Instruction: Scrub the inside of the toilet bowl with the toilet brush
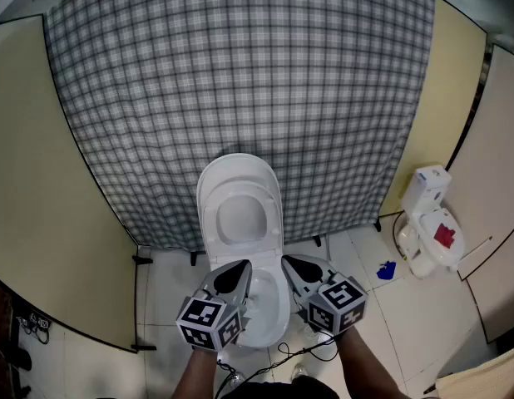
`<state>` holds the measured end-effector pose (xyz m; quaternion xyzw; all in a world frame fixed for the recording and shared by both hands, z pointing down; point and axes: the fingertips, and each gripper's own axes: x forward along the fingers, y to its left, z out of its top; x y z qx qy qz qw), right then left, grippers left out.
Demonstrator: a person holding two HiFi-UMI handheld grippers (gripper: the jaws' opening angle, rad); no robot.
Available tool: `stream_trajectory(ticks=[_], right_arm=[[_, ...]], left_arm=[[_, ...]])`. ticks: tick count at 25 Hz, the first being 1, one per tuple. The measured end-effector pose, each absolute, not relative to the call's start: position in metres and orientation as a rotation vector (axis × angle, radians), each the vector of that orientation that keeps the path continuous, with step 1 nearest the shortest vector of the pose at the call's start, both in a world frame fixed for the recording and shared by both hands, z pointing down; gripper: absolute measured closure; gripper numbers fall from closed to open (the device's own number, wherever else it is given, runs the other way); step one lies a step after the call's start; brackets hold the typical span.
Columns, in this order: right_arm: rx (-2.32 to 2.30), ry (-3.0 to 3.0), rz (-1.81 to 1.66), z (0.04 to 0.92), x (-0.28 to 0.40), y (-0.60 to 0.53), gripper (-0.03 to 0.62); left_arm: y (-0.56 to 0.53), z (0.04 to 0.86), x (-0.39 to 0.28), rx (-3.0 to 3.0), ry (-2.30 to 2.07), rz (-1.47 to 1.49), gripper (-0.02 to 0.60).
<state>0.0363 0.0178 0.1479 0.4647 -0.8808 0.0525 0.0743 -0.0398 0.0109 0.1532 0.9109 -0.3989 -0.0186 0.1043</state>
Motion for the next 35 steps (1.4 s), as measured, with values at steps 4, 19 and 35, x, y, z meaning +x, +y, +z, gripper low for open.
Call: stream_trajectory(ticks=[4,19,35], right_arm=[[1.424,-2.61,0.133,0.153,0.034,0.004,0.582],[1.557,-2.347,0.348,0.273,0.13,0.043,0.579],[1.592,-1.987,0.674,0.442,0.241,0.093,0.565]], left_arm=[[-0.003,0.16,-0.045,2.676,-1.202,-0.038,0.589],[0.035,0.275,0.021,2.603,-1.053,0.073,0.589],[0.086,0.386,0.1,2.46,-0.928,0.339,0.589]])
